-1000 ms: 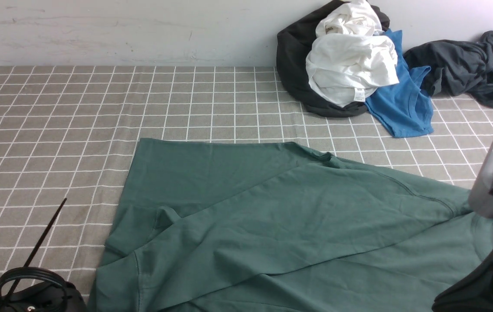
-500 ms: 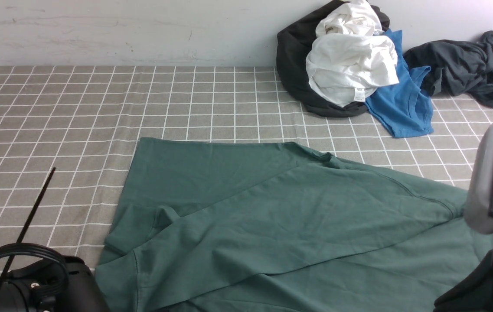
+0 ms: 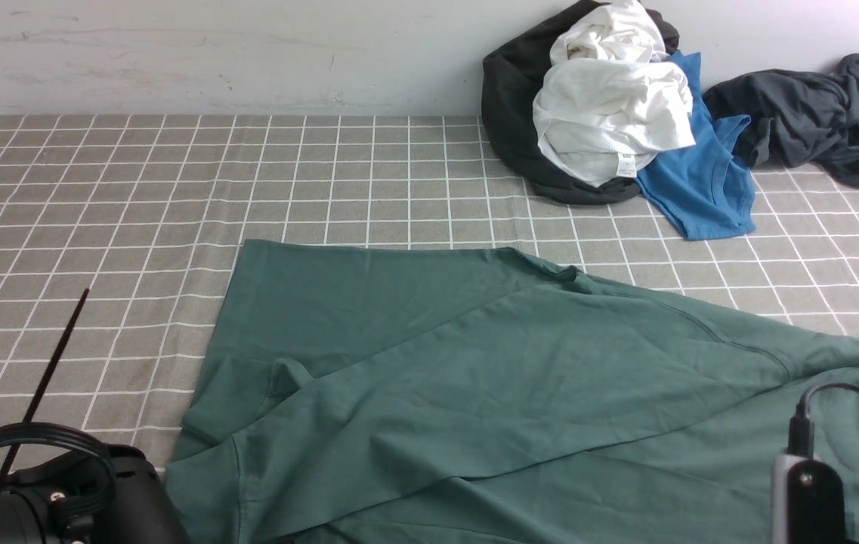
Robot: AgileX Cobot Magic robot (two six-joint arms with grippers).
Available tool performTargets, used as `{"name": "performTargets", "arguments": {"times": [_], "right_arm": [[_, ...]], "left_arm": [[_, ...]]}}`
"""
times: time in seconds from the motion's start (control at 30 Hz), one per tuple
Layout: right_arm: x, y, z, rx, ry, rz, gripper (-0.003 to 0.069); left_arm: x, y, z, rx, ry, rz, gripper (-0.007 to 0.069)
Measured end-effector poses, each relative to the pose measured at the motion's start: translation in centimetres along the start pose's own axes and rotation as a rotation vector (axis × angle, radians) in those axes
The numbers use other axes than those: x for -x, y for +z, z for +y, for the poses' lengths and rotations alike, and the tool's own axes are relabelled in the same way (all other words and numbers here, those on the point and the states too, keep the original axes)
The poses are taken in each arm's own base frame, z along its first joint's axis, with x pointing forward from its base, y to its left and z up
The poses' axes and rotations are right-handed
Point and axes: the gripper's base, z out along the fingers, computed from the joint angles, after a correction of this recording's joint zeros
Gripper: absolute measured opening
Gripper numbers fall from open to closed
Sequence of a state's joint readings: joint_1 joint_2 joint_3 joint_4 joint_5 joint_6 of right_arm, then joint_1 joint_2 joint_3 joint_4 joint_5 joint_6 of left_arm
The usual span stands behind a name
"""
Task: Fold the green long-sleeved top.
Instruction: Use both arms simultaneously to clamp the lower edge of the clothing fabric
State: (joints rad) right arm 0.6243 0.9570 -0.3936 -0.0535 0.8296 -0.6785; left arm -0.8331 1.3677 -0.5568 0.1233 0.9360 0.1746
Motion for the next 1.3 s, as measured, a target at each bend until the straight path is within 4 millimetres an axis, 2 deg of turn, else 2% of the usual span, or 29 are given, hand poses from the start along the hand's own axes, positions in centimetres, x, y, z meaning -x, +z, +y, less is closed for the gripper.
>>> {"name": "performTargets", "arguments": {"times": [0.17,0.27,0.67,0.83,1.0,1.07,1.1,1.17,1.2,1.23,1.3], "right_arm": [[-2.0,2.3,0.8,-0.039,-0.101,0.097,0.0512],[-2.4,2.9,0.8,-0.060,-0.143,0.128,0.0512],[-1.7,4.0,0.0,-0.109,-0.162,0.105,0.0512],[-1.6,4.3,-0.1,-0.107,-0.189,0.113,0.0471],[-1.6,4.7,-0.1,-0.093,-0.199,0.126,0.0337],[-1.6,4.7,-0.1,-0.093,-0.201,0.126,0.0255],[-1.6,4.7,-0.1,-0.093,-0.201,0.126,0.0248],[-1.6,4.7,-0.1,-0.094,-0.202,0.128,0.0153],[-1.6,4.7,-0.1,-0.093,-0.202,0.128,0.0138],[-1.7,4.7,-0.1,-0.092,-0.200,0.132,0.0085],[-1.6,4.5,-0.3,-0.094,-0.197,0.142,0.0025]], "left_arm": [[0.0,0.0,0.0,0.001,0.000,-0.005,0.0002],[0.1,0.0,0.0,0.001,0.000,-0.006,0.0002],[0.1,0.0,0.0,0.001,0.000,-0.007,0.0002],[0.1,0.0,0.0,0.001,0.000,-0.008,0.0002],[0.1,0.0,0.0,0.001,0.000,-0.008,0.0002],[0.1,0.0,0.0,0.001,0.000,-0.008,0.0002],[0.1,0.0,0.0,0.001,0.000,-0.008,0.0002],[0.1,0.0,0.0,0.001,0.000,-0.008,0.0002],[0.1,0.0,0.0,0.001,0.000,-0.008,0.0002],[0.1,0.0,0.0,0.001,0.000,-0.007,0.0002],[0.0,-0.2,0.0,0.002,-0.001,-0.003,0.0002]]}}
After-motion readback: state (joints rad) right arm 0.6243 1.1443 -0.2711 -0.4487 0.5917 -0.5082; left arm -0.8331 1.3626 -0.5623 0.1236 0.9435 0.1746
